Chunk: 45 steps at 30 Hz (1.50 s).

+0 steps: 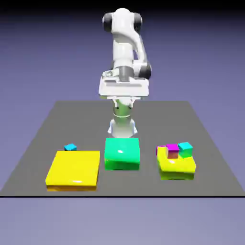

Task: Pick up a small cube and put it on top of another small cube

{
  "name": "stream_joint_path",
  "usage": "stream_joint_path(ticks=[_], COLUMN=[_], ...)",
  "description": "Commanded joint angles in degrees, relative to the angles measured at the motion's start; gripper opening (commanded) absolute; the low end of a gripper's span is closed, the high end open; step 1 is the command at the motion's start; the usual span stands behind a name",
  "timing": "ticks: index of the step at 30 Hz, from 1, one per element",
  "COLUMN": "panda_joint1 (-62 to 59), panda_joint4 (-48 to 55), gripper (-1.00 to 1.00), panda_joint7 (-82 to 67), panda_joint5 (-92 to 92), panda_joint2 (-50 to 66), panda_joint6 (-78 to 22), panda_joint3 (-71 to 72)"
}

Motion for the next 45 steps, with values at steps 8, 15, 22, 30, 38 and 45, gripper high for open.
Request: stream_joint_path(ticks=[8,15,22,30,38,45], panda_joint1=[-7.1,-13.2,-19.4,-21.2,-20.4,-14.3], panda_joint4=[2.7,5.0,7.3,10.8,9.4,9.4], gripper=[0.0,0.0,0.0,0.0,-1.0,-1.0], panda_joint7=[11.0,20.7,30.4,20.6,24.7,24.6], panda_joint5=[19.9,37.4,54.8,69.8,63.6,51.9], panda_joint2=[14.2,26.6,39.0,50.4,45.6,37.0], panda_joint6=[-12.3,-23.1,-33.9,-34.5,-34.3,-34.0], panda_joint3=[-14.1,-26.5,-38.9,-32.0,-34.9,-31.8])
